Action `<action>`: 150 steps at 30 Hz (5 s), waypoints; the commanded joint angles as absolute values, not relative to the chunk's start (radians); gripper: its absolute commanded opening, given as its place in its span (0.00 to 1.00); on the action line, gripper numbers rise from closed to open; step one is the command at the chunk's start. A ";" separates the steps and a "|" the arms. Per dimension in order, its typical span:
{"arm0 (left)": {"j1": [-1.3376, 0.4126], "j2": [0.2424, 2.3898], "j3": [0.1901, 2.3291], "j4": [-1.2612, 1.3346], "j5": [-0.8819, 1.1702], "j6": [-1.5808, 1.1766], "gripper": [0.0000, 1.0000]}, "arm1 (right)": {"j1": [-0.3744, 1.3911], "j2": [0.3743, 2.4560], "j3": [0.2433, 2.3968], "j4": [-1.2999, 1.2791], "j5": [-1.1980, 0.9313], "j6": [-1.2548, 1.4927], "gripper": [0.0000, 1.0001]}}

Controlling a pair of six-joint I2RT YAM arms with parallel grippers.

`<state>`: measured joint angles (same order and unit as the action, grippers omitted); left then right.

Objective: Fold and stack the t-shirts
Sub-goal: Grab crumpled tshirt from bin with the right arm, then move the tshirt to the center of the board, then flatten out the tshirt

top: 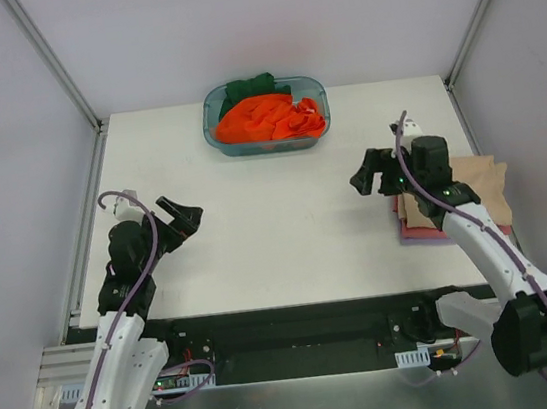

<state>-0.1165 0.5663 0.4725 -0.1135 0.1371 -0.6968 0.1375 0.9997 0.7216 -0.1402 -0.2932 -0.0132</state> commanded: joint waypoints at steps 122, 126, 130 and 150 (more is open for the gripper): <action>-0.347 0.776 0.330 -0.322 0.265 -0.759 0.38 | 0.396 1.025 0.647 -0.172 0.457 0.247 0.01; -0.359 0.784 0.350 -0.324 0.285 -0.753 0.21 | 0.396 1.034 0.649 -0.172 0.453 0.247 0.01; -0.376 0.778 0.354 -0.333 0.299 -0.764 0.05 | 0.396 1.034 0.650 -0.176 0.454 0.248 0.01; -0.400 0.529 0.710 -0.537 0.011 -0.713 0.00 | 0.397 0.813 0.797 -0.273 0.344 0.173 0.01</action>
